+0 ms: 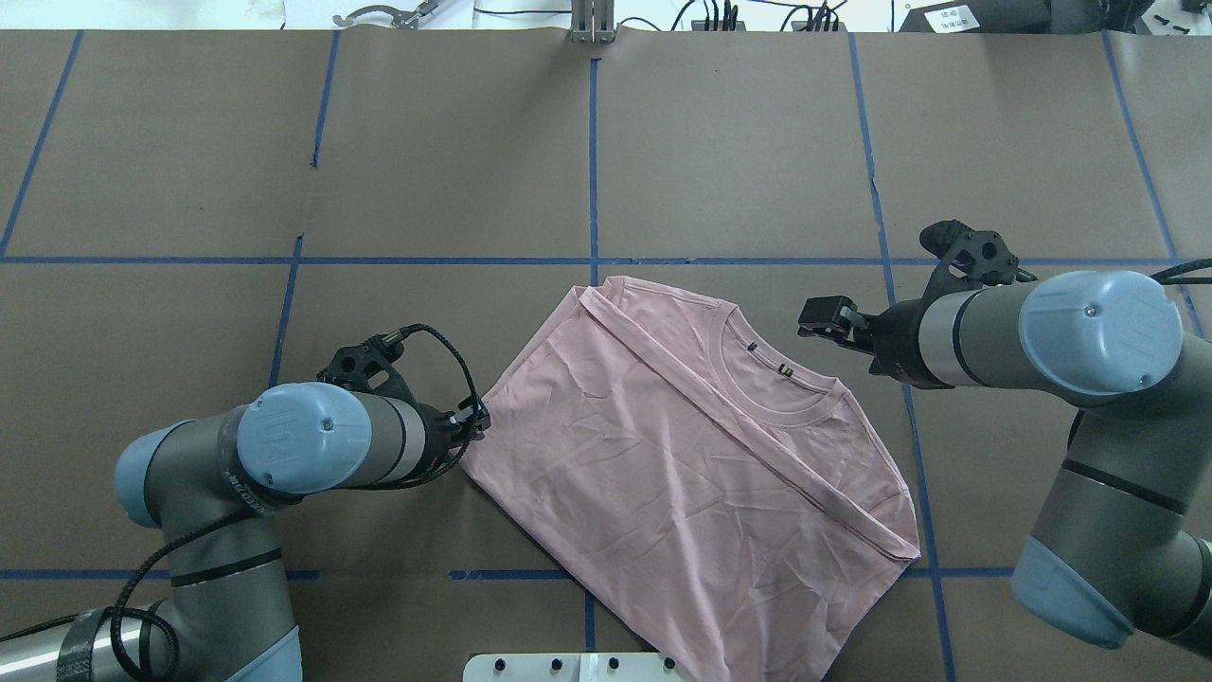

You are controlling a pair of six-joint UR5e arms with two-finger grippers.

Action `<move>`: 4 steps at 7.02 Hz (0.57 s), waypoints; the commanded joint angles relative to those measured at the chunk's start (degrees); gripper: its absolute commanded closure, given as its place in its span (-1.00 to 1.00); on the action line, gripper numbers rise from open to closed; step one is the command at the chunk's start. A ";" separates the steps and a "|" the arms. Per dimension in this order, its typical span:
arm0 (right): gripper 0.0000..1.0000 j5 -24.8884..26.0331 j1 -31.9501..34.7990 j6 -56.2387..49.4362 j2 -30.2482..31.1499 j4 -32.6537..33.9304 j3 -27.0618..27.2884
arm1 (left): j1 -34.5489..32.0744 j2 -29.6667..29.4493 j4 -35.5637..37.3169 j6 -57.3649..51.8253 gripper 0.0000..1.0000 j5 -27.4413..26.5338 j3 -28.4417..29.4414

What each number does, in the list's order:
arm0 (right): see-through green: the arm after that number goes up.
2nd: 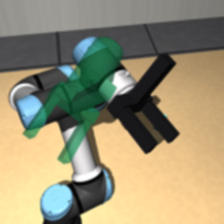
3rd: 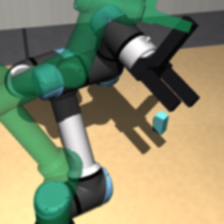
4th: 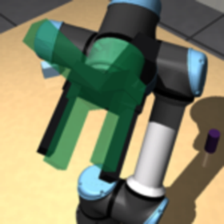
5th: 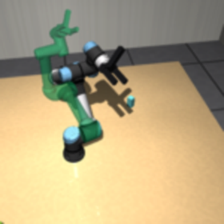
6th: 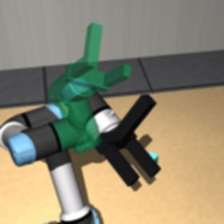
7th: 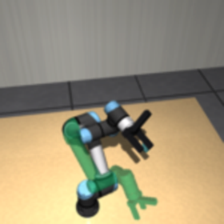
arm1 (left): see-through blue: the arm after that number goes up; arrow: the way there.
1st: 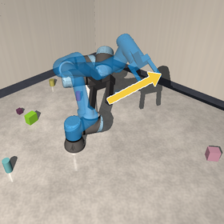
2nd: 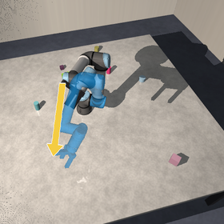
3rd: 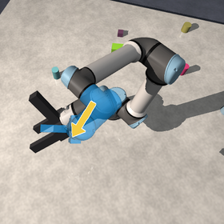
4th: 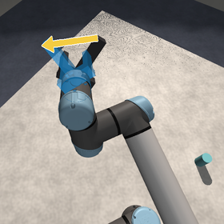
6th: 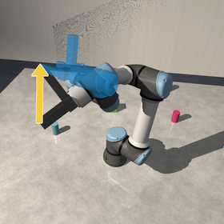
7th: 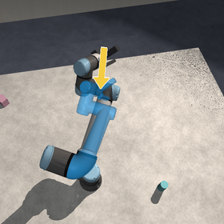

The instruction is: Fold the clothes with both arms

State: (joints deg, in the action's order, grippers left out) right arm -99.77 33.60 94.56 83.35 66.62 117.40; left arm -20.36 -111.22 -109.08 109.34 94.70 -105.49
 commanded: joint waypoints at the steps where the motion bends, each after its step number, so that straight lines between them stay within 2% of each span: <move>1: -1.00 0.01 0.06 0.10 -0.03 0.00 -0.06 | 0.06 0.21 0.01 0.00 -0.05 -0.22 0.54; 2: -1.00 0.01 0.06 0.10 -0.03 0.00 -0.06 | 0.06 -0.05 0.01 0.00 0.04 -0.22 0.98; 4: -1.00 0.01 0.06 0.27 0.06 0.00 -0.15 | 0.06 -0.23 0.01 1.57 1.00 -0.22 0.99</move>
State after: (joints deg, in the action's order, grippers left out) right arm -99.75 33.66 94.78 83.33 66.62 117.31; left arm -20.31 -111.37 -109.07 109.82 94.48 -104.56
